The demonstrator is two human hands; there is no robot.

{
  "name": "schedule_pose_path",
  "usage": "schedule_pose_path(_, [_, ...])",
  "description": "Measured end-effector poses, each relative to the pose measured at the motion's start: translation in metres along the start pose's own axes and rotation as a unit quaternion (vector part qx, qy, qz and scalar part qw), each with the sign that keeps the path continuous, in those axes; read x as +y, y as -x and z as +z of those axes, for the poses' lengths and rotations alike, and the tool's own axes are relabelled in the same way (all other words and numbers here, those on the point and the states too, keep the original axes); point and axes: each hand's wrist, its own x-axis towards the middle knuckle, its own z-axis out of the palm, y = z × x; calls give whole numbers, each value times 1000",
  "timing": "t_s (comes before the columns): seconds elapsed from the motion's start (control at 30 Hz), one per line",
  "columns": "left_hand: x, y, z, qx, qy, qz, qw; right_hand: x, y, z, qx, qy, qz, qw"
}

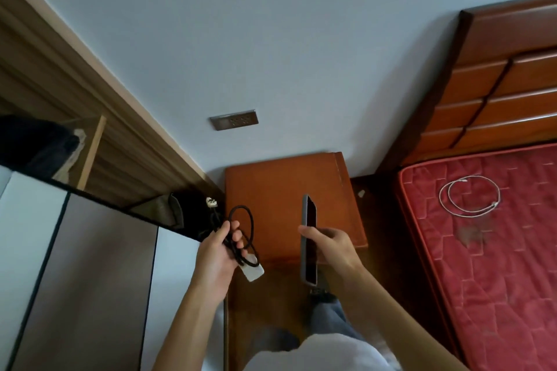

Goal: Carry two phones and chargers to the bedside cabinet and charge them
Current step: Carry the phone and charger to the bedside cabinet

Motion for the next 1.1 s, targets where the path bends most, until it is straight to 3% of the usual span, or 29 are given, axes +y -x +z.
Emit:
schedule_pose_path(0.23, [-8,-73,13,75,-17,-23,997,3,-104,28,42,141,44,988])
schedule_pose_path(0.37, [-31,-123,13,120,-19,-40,992,25,-164,54,85,260,94,957])
schedule_pose_path(0.57, [-61,-200,5,142,-48,-67,987,70,-251,91,148,297,127,935])
schedule_pose_path(0.73, [-76,-249,-20,154,-37,-76,984,109,-324,123,169,374,54,910])
schedule_pose_path(0.9, [-82,-279,-32,139,8,-62,988,125,-362,146,180,477,-27,860])
schedule_pose_path(1.1, [-86,-299,-40,101,19,-50,994,132,-381,154,209,522,-40,826])
